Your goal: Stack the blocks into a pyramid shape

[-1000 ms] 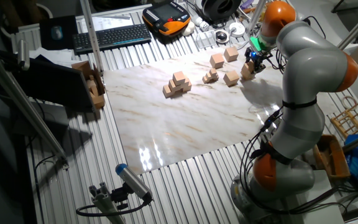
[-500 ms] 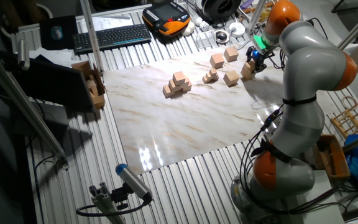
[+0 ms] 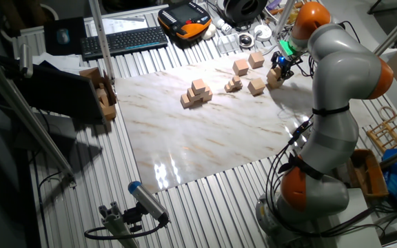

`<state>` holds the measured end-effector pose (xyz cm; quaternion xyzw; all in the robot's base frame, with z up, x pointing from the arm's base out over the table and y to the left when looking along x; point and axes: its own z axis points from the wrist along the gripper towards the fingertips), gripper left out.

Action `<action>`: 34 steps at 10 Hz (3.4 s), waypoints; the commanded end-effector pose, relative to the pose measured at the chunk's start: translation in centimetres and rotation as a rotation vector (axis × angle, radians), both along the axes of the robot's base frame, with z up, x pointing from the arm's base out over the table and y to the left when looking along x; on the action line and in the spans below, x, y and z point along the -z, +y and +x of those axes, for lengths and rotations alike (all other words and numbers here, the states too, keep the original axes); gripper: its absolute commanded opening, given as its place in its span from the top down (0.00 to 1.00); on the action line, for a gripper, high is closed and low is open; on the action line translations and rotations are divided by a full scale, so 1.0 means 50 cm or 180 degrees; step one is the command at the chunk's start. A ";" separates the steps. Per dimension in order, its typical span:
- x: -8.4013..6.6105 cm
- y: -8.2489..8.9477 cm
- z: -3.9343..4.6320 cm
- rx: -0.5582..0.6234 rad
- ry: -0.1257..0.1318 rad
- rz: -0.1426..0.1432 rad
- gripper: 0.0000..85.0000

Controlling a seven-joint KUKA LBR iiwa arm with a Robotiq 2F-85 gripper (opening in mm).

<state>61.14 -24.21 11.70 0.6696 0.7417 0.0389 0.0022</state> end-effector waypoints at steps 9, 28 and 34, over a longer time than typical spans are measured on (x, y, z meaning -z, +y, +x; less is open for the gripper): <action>0.001 -0.005 0.009 0.0000 0.0009 0.0002 1.00; 0.009 -0.007 0.013 0.0081 0.0044 0.0035 1.00; 0.007 -0.006 0.013 0.0082 0.0029 0.0020 1.00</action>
